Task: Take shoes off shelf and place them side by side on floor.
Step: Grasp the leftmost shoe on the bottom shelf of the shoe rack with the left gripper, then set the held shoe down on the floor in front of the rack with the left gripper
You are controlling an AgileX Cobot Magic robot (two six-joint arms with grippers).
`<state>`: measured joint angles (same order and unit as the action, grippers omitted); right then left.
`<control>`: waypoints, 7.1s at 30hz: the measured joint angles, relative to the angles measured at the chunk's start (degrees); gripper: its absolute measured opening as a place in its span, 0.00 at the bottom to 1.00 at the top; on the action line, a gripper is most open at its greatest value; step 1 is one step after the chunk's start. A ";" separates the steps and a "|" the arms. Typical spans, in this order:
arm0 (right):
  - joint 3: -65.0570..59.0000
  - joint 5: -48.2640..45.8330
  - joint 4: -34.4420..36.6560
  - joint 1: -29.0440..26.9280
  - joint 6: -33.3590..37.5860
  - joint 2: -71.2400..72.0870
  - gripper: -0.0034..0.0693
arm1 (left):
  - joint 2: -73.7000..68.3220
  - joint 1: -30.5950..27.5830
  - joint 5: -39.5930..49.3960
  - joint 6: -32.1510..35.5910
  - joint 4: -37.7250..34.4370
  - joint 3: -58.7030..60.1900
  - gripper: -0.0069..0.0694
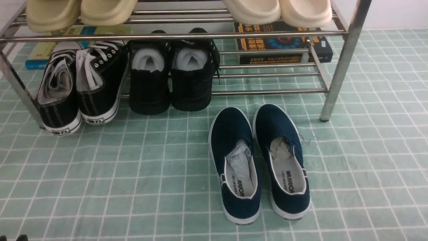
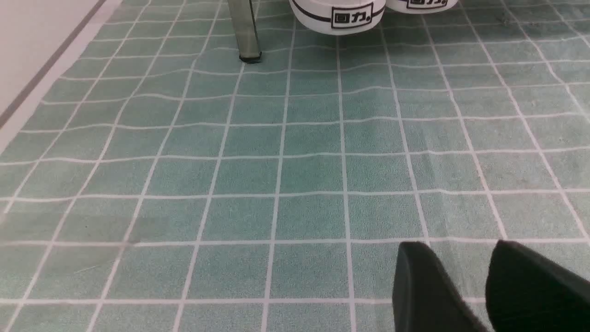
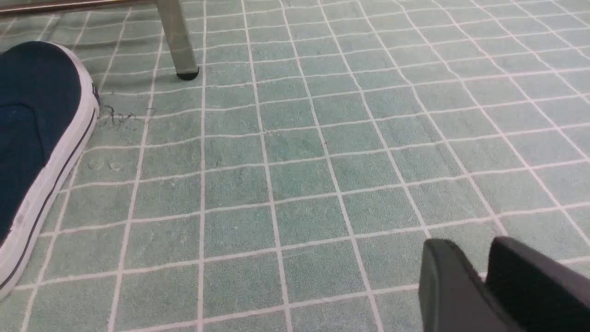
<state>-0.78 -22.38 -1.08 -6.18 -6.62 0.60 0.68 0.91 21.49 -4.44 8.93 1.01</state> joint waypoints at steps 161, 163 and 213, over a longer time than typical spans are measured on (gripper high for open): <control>0.00 0.00 0.05 0.00 0.00 0.00 0.37 | -75.33 -11.61 21.36 -11.72 4.25 -49.58 0.11; 0.00 0.00 0.05 0.00 0.00 0.00 0.37 | -75.33 -14.75 21.85 -9.52 2.61 -51.26 0.11; 0.00 0.00 0.05 0.00 0.00 0.00 0.37 | -87.00 -18.89 15.30 -3.00 -1.99 -51.91 0.19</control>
<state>-0.78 -22.38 -1.03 -6.18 -6.62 0.60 -86.32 -17.97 36.79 -7.44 6.94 -50.90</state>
